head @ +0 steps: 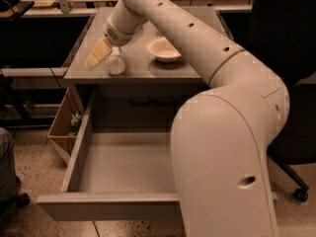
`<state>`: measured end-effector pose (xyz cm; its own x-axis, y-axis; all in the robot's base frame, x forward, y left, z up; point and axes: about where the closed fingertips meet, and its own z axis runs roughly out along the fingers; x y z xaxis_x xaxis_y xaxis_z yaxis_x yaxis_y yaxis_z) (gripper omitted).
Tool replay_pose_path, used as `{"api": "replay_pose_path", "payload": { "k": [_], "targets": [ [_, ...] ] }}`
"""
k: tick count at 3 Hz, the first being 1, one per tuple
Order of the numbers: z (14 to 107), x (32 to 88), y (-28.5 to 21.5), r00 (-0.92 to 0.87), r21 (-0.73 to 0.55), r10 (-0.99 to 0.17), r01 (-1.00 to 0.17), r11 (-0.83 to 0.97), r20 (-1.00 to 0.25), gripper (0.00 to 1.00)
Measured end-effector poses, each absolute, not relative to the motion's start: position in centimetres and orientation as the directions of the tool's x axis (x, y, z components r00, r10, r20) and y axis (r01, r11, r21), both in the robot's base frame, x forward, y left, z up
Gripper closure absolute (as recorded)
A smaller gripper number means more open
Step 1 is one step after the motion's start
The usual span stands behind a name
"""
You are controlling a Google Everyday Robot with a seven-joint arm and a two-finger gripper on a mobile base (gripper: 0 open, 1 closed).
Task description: Place blue plastic bottle into top drawer
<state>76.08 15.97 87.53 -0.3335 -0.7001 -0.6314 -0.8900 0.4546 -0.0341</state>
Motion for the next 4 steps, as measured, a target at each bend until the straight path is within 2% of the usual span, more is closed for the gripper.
{"api": "replay_pose_path", "payload": {
  "k": [1,2,4],
  "targets": [
    [84.9,76.5,16.6,-0.411,0.015,-0.688,-0.864,0.504,-0.598,0.0],
    [83.8,76.8,16.4,-0.455,0.015,-0.682,-0.838,0.546,-0.572,0.13],
    [86.0,75.5,15.2,-0.42,-0.146,-0.749,-0.817,0.558,-0.513,0.59]
  ]
}}
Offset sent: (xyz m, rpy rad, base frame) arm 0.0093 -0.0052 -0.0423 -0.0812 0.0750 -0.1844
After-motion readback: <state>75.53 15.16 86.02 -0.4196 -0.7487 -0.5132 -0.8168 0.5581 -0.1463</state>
